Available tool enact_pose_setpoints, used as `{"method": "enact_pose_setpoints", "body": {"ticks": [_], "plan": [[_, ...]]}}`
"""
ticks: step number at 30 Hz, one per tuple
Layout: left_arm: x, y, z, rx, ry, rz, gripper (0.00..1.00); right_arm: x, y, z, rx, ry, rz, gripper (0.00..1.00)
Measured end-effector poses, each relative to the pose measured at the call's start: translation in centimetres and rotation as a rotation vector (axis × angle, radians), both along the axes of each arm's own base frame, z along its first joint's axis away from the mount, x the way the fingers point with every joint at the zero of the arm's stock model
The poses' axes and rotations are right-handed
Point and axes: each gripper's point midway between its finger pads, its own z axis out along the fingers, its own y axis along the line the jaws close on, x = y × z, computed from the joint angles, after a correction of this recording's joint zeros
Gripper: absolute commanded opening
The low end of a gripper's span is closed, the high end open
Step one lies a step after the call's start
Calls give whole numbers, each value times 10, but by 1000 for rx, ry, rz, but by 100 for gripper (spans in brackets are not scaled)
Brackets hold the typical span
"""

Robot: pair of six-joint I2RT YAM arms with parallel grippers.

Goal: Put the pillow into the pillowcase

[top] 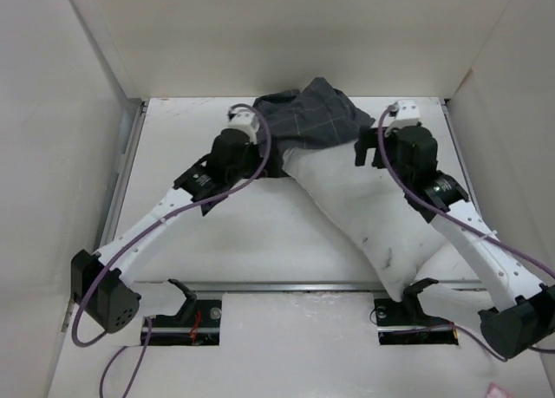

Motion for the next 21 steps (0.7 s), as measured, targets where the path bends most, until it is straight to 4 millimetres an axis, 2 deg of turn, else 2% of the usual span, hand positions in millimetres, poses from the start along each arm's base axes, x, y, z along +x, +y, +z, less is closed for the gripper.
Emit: {"method": "enact_pose_setpoints", "body": {"ticks": [3, 4, 5, 7, 10, 15, 17, 20, 21], "plan": [[16, 60, -26, -1, 47, 201, 100, -27, 65, 11, -114, -41, 245, 99], [17, 74, -37, 1, 68, 242, 100, -37, 88, 12, -143, -52, 326, 99], [17, 84, -47, 2, 89, 273, 100, -47, 108, 10, -169, -57, 396, 99], [15, 93, -66, -2, 121, 297, 100, -57, 132, 1, -217, -47, 481, 99], [9, 90, -90, -16, 164, 275, 100, -51, 140, -30, -289, 27, 496, 99], [12, 68, -120, -48, 203, 203, 100, -37, 146, -98, -427, 184, 481, 99], [14, 60, -131, -46, 220, 182, 100, -31, 146, -126, -496, 242, 448, 99], [17, 46, -147, -38, 236, 149, 100, -20, 139, -155, -594, 293, 367, 99], [18, 42, -151, -32, 239, 138, 100, -16, 137, -160, -618, 297, 335, 89]]}}
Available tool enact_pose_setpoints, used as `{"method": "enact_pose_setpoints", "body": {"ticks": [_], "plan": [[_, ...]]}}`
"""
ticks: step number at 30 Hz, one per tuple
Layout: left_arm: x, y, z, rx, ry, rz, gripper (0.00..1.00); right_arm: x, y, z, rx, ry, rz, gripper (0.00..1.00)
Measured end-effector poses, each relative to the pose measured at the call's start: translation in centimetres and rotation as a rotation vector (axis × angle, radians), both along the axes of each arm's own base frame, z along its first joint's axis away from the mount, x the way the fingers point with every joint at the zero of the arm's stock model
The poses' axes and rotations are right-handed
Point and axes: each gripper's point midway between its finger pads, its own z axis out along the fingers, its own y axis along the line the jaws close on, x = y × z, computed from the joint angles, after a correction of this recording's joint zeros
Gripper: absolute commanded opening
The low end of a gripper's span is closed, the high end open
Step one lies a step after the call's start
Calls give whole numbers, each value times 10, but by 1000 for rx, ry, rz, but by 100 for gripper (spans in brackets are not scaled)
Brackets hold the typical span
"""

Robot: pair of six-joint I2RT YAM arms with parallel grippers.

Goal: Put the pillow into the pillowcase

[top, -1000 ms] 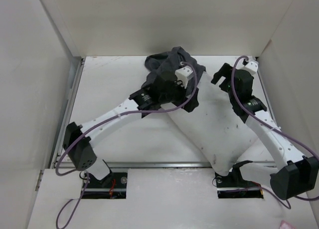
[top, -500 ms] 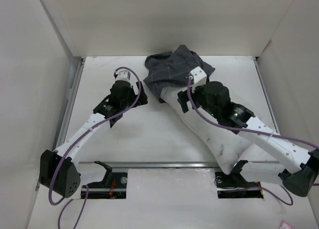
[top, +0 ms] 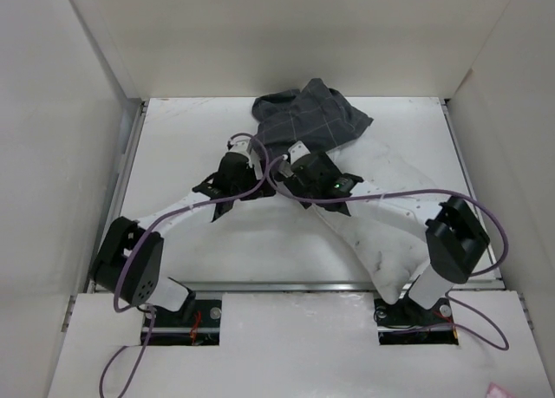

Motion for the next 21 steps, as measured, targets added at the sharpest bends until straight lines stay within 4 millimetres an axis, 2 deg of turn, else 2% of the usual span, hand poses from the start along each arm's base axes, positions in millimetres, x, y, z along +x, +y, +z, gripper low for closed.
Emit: {"method": "enact_pose_setpoints", "body": {"ticks": [1, 2, 4, 7, 9, 13, 14, 16, 17, 21], "plan": [[1, -3, -4, 3, 4, -8, 100, 3, -2, -4, -26, -9, -21, 74], [1, -6, -6, 7, 4, -18, 100, 7, -4, -6, -41, -18, -42, 53], [7, -12, -8, 10, -2, -28, 100, 12, -7, -6, -49, -41, -82, 21], [26, -23, -6, 9, -22, -33, 98, 16, -6, -4, -31, -60, -108, 0], [40, -30, -7, 10, -33, -34, 91, 16, -5, -2, -19, -63, -113, 0], [66, -35, -12, 41, -47, -2, 55, 16, -5, 5, -1, -72, -112, 0], [72, -34, -13, 48, -48, 10, 31, 16, -5, 8, 6, -76, -110, 0], [79, -34, -14, 60, -47, 21, 6, 15, -4, 13, 20, -82, -106, 0], [82, -33, -14, 65, -48, 25, 0, 15, -4, 16, 31, -85, -106, 0], [84, -32, -8, 93, -61, 19, 0, 17, -1, 29, 94, -107, -118, 0]]}}
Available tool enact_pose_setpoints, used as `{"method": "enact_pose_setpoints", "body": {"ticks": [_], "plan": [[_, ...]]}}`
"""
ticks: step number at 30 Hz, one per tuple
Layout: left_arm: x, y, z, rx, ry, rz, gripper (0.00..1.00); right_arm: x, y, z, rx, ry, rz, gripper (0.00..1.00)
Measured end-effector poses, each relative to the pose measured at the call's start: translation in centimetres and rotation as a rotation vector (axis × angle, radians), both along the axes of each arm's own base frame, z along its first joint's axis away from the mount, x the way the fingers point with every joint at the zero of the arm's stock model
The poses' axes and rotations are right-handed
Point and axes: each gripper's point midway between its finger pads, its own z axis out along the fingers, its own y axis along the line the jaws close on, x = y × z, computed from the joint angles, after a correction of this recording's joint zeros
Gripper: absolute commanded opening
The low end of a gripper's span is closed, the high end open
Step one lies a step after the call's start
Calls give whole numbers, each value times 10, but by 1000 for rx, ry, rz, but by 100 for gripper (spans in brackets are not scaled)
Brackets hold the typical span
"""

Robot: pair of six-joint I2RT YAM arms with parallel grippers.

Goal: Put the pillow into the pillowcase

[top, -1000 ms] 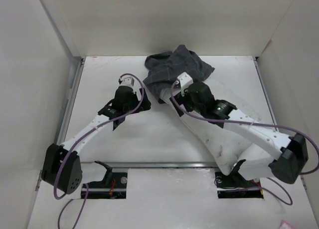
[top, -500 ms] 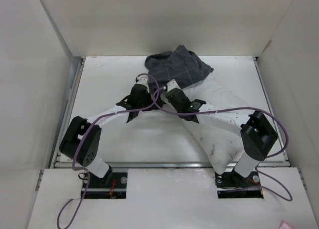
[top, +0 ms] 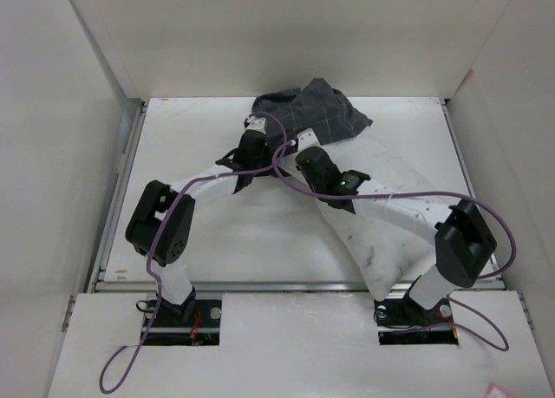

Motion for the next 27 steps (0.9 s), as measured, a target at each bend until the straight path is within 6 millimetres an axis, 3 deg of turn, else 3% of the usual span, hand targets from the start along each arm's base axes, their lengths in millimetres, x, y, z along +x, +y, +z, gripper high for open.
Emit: {"method": "enact_pose_setpoints", "body": {"ticks": [3, 5, 8, 12, 15, 18, 21, 24, 27], "plan": [[-10, -11, 17, 17, -28, -40, 0, 5, 8, 12, 74, -35, -6, 0], [-24, -24, 38, 11, -61, -92, 0, 10, 15, 23, 133, -71, -11, 0], [-49, -45, 91, -13, -140, -179, 0, 20, 23, 51, 229, -156, -34, 0], [-78, -67, 165, -73, -265, -269, 0, 37, 22, 107, 371, -317, -106, 0], [-99, -80, 205, -136, -319, -347, 0, 45, 19, 144, 482, -441, -163, 0], [-110, -85, 220, -146, -324, -399, 0, 48, 14, 167, 564, -521, -208, 0], [-127, -97, 223, -182, -294, -496, 0, 50, 13, 178, 653, -569, -238, 0], [-153, -113, 223, -216, -243, -617, 0, 51, 15, 169, 714, -579, -265, 0], [-164, -115, 214, -206, -173, -673, 0, 57, 13, 162, 778, -593, -296, 0]]}}
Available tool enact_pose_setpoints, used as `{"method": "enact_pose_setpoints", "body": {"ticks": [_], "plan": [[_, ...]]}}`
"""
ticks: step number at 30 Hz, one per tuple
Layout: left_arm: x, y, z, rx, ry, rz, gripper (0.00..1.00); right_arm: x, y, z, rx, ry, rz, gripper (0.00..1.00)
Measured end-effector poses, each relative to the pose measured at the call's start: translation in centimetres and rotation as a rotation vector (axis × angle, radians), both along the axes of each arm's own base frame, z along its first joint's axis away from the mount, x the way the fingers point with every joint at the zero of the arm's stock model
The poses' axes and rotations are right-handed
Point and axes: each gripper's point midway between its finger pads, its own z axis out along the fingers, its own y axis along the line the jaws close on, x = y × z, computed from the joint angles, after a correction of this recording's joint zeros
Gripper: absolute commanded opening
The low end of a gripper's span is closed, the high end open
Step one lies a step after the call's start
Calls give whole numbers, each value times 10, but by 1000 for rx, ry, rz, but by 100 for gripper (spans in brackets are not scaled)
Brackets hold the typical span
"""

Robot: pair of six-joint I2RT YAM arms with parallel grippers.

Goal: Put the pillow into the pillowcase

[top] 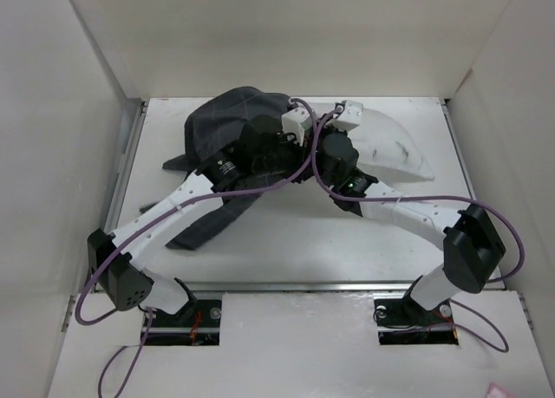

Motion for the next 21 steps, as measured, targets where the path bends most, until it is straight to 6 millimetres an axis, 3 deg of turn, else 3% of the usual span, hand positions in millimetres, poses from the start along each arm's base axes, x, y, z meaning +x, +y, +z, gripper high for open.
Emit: {"method": "enact_pose_setpoints", "body": {"ticks": [3, 7, 8, 9, 10, 11, 12, 15, 17, 21], "plan": [[-6, 1, -12, 33, 44, -18, 0, -3, 10, -9, 59, -19, 64, 0], [-14, -1, -29, 56, 123, -42, 13, -17, 18, -34, 83, 5, 169, 0], [-14, -1, -34, 55, 142, -40, 24, -21, 20, -43, 80, 18, 190, 4], [-12, 1, -40, 60, 160, -34, 42, -24, 22, -50, 82, 26, 215, 13], [-10, 3, -47, 73, 176, -26, 53, -27, 23, -56, 81, 35, 230, 23], [-8, 6, -55, 83, 202, -11, 56, -29, 24, -61, 78, 44, 245, 35], [-6, 8, -61, 90, 227, 1, 68, -31, 24, -64, 79, 52, 249, 57], [0, 11, -73, 107, 259, 26, 78, -31, 20, -67, 77, 62, 237, 80], [1, 11, -70, 102, 246, 35, 94, -33, 13, -60, 74, 57, 212, 87], [4, 21, -39, 49, 161, 90, 100, -42, 6, -40, 66, 58, 206, 100]]}}
